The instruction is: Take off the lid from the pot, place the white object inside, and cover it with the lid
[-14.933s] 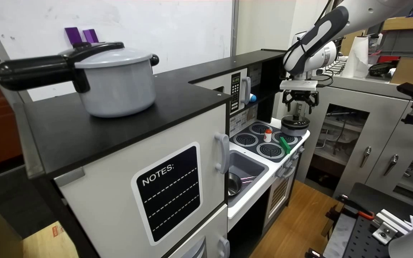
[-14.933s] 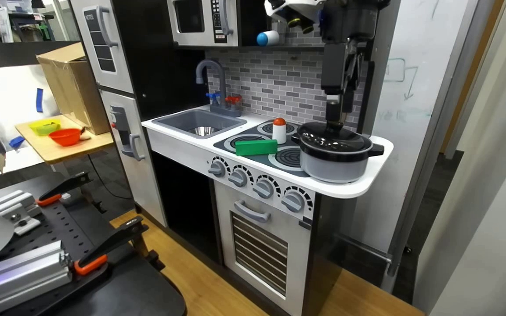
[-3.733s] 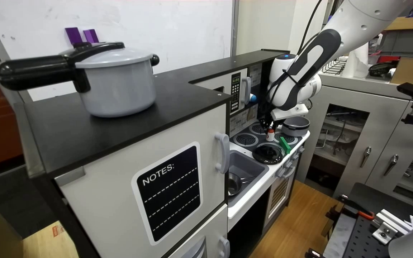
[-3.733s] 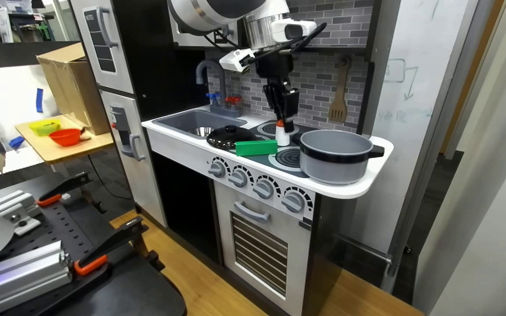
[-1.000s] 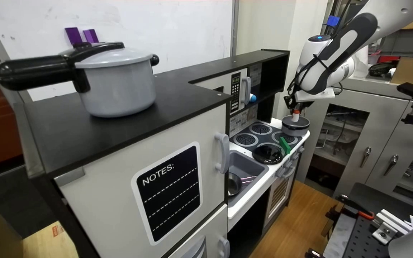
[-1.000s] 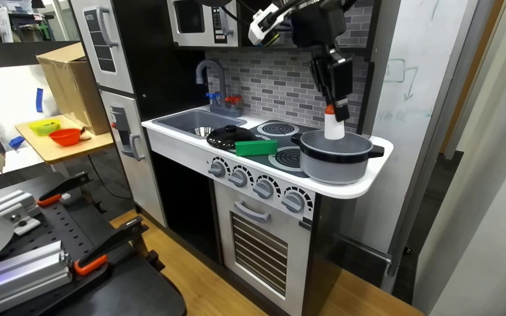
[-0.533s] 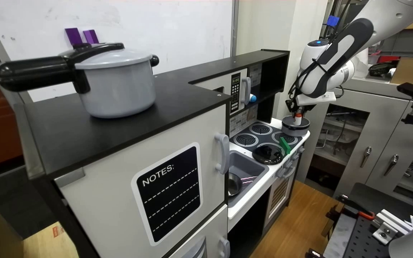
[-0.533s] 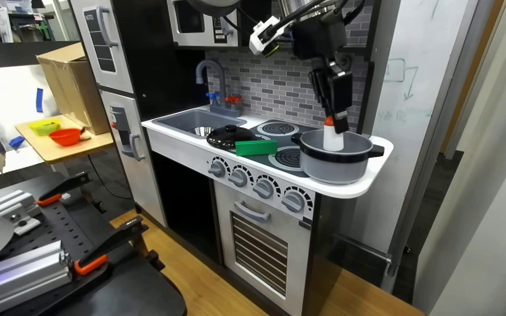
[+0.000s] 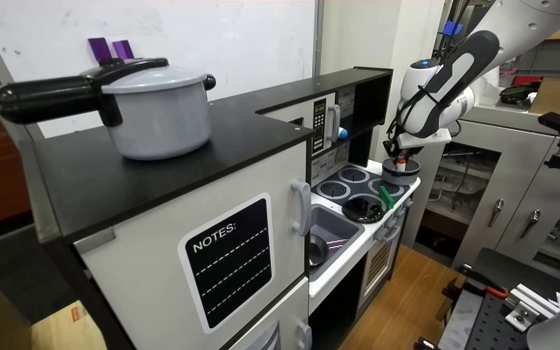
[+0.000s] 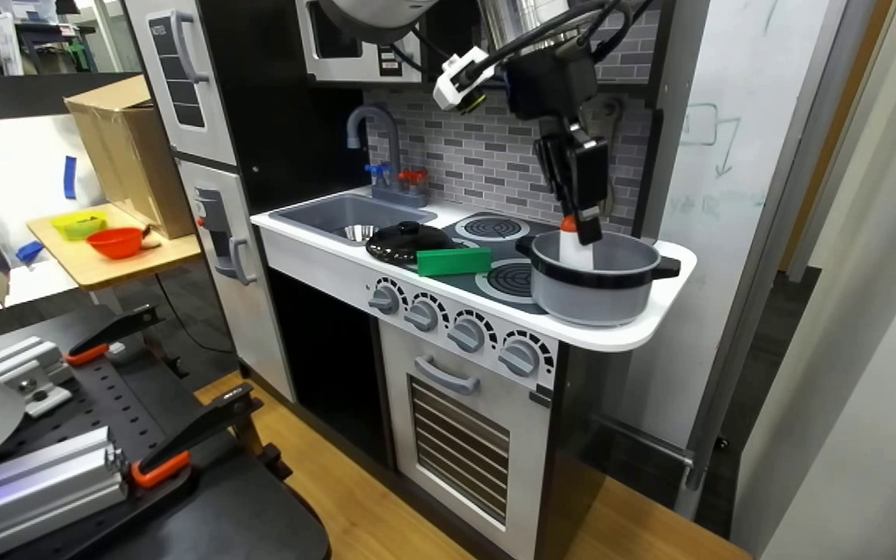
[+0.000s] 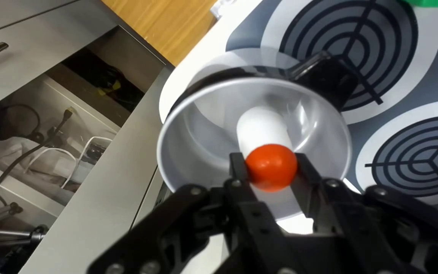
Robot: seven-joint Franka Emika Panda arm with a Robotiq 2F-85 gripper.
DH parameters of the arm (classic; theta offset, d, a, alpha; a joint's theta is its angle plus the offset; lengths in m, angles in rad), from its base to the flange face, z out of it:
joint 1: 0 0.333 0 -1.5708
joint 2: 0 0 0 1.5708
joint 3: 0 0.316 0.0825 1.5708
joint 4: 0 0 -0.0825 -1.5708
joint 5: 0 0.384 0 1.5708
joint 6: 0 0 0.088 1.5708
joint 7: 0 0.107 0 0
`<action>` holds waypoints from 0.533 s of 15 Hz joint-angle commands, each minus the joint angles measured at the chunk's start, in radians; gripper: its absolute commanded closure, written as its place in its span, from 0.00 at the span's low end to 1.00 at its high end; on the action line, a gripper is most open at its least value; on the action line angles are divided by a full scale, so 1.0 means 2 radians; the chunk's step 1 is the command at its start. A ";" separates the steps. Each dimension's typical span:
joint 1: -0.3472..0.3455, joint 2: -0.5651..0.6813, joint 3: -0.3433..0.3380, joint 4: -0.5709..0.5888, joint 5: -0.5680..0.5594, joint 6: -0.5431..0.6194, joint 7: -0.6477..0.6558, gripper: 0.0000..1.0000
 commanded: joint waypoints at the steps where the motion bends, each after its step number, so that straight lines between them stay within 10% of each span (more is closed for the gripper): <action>1: 0.017 0.007 -0.018 0.001 -0.011 0.008 0.009 0.91; 8: 0.054 0.008 -0.072 0.007 -0.095 0.015 0.062 0.91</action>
